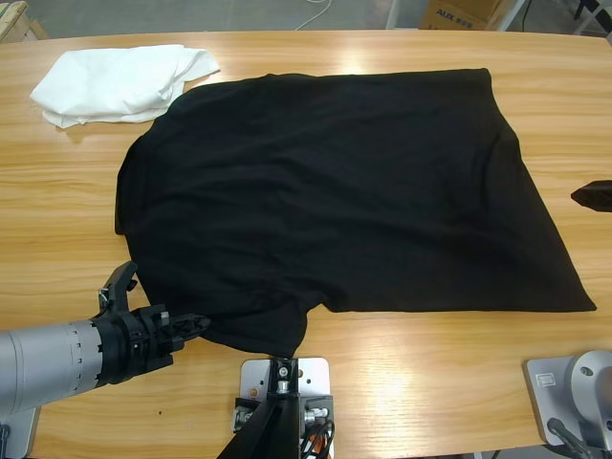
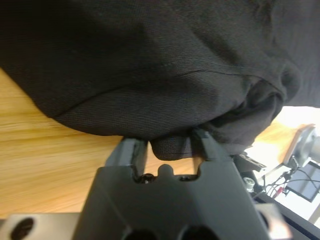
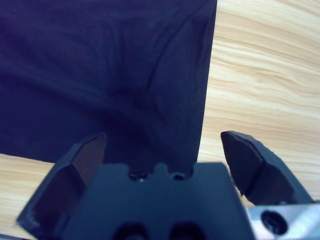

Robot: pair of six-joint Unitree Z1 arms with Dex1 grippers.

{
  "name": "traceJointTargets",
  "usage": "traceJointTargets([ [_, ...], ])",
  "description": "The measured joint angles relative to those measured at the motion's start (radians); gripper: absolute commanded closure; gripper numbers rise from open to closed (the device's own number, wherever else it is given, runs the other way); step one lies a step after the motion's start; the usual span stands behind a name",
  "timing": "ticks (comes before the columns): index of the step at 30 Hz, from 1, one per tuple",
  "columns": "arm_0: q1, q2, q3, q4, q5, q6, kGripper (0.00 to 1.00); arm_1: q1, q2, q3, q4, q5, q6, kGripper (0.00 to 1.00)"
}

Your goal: Fold clothes

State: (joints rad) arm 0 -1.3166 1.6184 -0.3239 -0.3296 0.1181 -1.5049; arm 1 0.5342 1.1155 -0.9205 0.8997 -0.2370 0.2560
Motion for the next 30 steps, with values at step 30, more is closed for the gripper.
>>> traceJointTargets([
  [30,0.012,-0.307,-0.301,0.548,-0.136,-0.043,1.000,0.001,0.034,0.000,0.007,0.071,0.043,0.032],
])
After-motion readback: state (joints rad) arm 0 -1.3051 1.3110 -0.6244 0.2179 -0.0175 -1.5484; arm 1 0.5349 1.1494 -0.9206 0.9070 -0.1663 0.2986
